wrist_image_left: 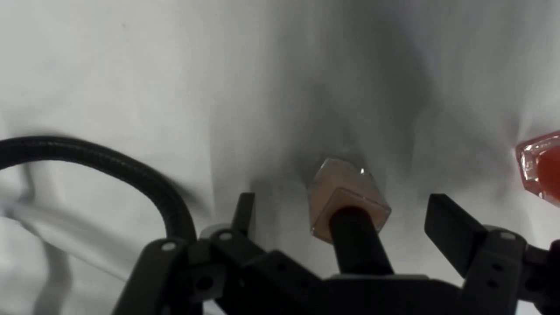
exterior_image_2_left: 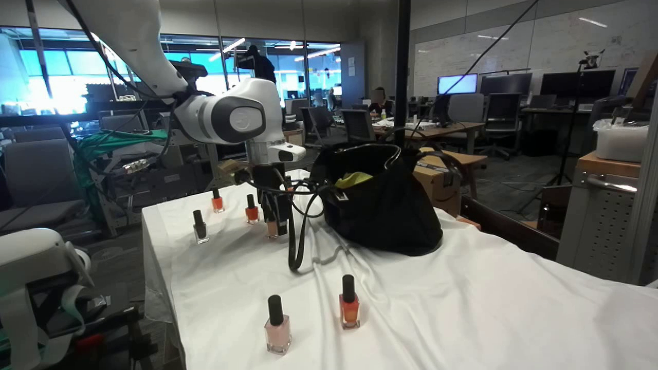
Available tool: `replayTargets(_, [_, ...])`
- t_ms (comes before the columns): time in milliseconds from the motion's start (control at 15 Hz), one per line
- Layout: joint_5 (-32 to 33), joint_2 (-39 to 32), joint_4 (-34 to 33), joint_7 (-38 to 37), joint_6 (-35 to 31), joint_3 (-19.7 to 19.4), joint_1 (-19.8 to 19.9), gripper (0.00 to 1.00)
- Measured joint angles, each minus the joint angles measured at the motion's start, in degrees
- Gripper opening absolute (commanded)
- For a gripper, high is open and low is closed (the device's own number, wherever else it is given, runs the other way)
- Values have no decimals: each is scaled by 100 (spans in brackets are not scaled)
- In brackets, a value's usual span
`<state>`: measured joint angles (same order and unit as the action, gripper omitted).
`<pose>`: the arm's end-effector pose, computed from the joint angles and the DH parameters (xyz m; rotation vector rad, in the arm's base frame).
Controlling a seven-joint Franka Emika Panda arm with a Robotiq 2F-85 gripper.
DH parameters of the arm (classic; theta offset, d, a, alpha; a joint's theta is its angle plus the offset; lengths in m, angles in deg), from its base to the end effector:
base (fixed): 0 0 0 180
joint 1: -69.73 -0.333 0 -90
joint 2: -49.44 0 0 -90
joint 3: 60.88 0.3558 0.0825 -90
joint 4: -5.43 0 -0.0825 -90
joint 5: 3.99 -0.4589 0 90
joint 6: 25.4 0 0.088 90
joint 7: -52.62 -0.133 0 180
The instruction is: Put all the nail polish bottles into the bag
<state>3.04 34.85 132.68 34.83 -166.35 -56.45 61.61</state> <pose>0.5898 0.1302 0.2128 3.0828 0.0032 0.0023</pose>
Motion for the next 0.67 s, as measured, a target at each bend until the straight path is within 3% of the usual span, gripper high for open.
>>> replayTargets(400, [-30, 0, 1, 69, 0, 0, 2, 100])
replayTargets(467, [-60, 0, 1, 92, 0, 0, 3, 83])
replayTargets(533, [-80, 0, 1, 110, 0, 0, 5, 80])
replayTargets(667, [-128, 1, 1, 149, 1, 0, 10, 64])
